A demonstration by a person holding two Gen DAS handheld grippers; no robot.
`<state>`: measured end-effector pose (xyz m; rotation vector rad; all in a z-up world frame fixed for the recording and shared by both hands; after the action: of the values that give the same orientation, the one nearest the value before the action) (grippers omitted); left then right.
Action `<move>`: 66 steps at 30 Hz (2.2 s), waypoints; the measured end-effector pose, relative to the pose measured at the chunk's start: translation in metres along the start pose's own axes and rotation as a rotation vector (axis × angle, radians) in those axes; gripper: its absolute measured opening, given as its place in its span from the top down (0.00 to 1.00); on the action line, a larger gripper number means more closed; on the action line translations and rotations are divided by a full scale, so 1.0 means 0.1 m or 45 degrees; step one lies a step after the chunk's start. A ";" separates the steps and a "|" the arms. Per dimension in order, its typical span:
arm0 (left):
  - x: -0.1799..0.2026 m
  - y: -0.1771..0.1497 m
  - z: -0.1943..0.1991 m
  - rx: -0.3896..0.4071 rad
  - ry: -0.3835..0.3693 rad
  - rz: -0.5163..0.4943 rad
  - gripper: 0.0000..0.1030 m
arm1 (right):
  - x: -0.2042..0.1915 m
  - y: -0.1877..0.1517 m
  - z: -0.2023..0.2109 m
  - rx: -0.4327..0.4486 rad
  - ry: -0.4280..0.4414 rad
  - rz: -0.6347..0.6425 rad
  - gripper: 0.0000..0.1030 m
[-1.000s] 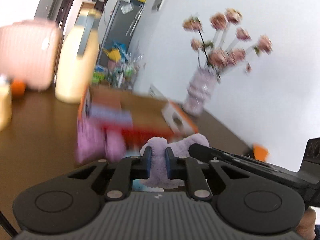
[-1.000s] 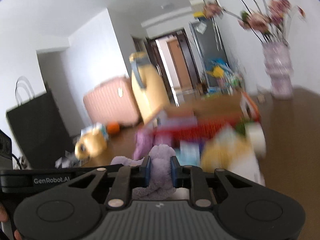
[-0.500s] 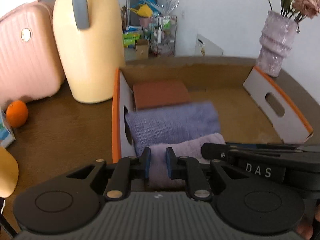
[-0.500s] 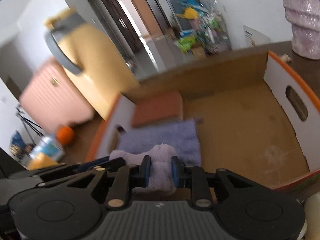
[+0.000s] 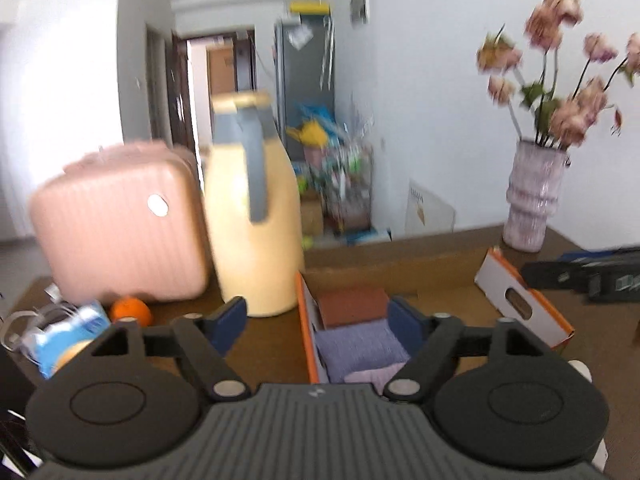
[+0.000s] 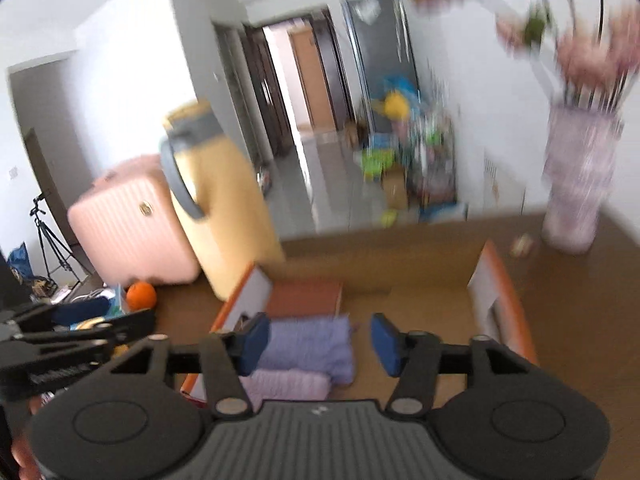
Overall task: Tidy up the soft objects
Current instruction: 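Withdraw both grippers from the box back over the table, then lower both grippers onto the purple satin bow and close on it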
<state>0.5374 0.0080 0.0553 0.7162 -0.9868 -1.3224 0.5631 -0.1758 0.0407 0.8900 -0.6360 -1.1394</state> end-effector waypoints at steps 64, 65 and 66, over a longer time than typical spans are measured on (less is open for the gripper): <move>-0.40 -1.20 -0.40 -0.170 -0.265 0.479 0.51 | -0.64 -1.16 -0.12 0.051 0.194 0.011 0.50; -0.43 -1.22 -0.48 -0.193 -0.265 0.509 0.52 | -0.63 -1.11 -0.27 0.024 0.185 0.019 0.51; -0.45 -1.23 -0.53 -0.203 -0.277 0.525 0.53 | -0.62 -1.07 -0.40 0.006 0.175 0.030 0.52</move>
<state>0.5305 0.0285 -0.0844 0.2312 -1.1181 -1.1111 0.5239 -0.1221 -0.0713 0.9539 -0.5355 -1.0465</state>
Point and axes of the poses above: each gripper's, at about its wrist camera, not at the fingertips, and z roughly against the way its jaws point, x to its right, y to its top, the point moved 10 cm from there along -z, roughly the way its jaws point, and after that the axes turned 14 degrees about z, right-handed, at the moved point
